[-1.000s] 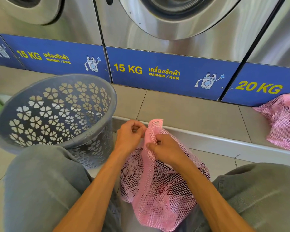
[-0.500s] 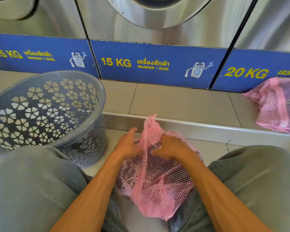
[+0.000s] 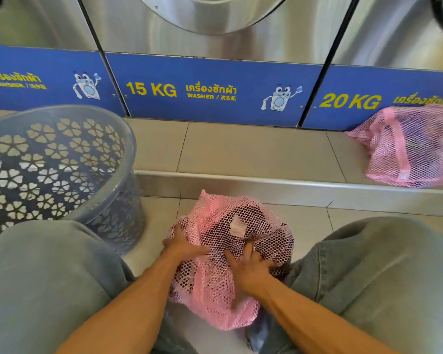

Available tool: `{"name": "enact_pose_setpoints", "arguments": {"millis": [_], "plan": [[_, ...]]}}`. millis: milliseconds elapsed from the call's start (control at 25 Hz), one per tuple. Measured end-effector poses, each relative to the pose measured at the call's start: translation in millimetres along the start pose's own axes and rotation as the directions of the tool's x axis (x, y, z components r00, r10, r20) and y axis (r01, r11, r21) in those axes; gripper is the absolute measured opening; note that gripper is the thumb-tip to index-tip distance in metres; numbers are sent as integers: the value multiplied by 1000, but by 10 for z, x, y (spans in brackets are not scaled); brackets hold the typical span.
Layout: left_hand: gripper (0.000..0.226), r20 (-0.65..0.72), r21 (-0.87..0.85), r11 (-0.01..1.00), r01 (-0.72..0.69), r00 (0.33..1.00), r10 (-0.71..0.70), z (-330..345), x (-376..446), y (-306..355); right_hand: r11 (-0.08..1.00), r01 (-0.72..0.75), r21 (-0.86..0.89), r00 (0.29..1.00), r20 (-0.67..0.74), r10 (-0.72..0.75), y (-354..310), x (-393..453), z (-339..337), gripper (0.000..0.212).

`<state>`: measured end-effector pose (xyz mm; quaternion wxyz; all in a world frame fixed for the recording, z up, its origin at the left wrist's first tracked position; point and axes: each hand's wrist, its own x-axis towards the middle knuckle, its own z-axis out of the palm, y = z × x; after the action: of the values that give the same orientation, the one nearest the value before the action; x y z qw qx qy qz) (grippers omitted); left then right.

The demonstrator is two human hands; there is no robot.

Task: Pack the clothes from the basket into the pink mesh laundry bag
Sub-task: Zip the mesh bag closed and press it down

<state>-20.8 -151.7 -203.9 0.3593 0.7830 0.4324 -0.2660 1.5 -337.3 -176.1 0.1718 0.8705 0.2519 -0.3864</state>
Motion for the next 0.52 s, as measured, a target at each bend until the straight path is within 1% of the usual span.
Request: {"name": "enact_pose_setpoints", "arguments": {"millis": [40,80,160,200,280,320,360,400,440,480,520], "plan": [[132,14,51,999,4,1000,-5,20,23,-17,999,-8,-49,997,-75,4,13,34,27,114],[126,29,108,994,6,1000,-9,41,50,-24,997,-4,-83,987,-158,-9,34,64,11,98],[97,94,193,981,-20,996,2,71,89,-75,995,31,-90,951,-304,-57,86,129,-87,61],[80,117,197,980,-42,993,19,76,43,-107,997,63,-52,929,-362,-77,103,173,-137,48],[61,128,156,986,-63,991,43,57,-57,-186,985,147,89,888,-451,-92,79,227,-229,33],[54,97,89,995,-38,995,29,50,-82,-215,963,205,172,860,-502,-94,37,237,-280,27],[44,66,-25,1000,14,998,-13,22,-93,-252,931,271,244,827,-555,-95,-19,229,-353,24],[33,31,-223,972,71,997,-65,-33,-82,-286,889,338,308,788,-610,-88,-87,213,-454,21],[25,21,-449,887,110,993,-113,-100,-99,-306,843,400,361,747,-661,-72,-156,184,-577,21],[22,57,-652,745,140,989,-135,-176,-122,-312,794,460,396,707,-705,-57,-225,137,-723,22],[20,84,-809,569,145,988,-133,-256,-137,-308,750,514,417,664,-747,-41,-280,79,-868,25]]}}
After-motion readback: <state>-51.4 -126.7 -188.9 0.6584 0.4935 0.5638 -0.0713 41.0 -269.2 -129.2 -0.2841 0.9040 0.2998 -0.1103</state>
